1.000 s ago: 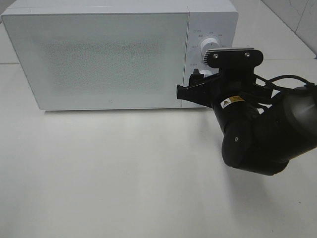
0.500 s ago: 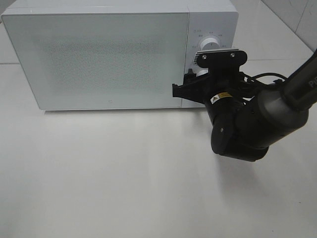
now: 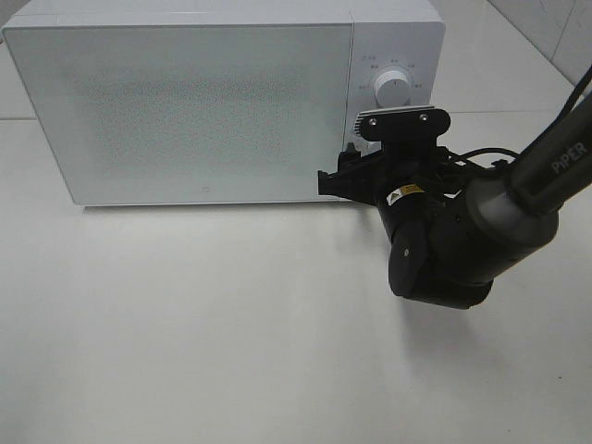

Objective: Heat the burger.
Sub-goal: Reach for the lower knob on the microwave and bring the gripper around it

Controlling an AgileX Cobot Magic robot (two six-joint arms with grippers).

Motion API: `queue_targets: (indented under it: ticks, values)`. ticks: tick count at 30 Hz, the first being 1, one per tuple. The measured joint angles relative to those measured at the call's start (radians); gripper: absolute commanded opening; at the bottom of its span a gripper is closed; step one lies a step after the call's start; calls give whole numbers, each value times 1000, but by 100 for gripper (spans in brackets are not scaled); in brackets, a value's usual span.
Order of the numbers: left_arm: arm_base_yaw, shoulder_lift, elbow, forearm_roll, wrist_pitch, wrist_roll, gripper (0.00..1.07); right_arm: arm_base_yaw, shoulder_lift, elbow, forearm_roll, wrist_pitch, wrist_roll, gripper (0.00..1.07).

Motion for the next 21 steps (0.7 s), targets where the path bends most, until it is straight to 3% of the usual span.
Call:
queue_targets:
  ticks: [14,17,18,19,21]
  values:
    - [0,0,0,5,0,0,98,0,-18,0,3,-1,0,67]
    - [0,0,0,5,0,0,98,0,-18,0,5,0,-1,58]
    - [0,0,0,5,0,0,98,0,-18,0,5,1,-1,50]
    - [0,0,0,5,0,0,98,0,-18,0,5,1,-1,50]
    - [0,0,0,6,0,0,98,0,-18,0,5,1,-1,34]
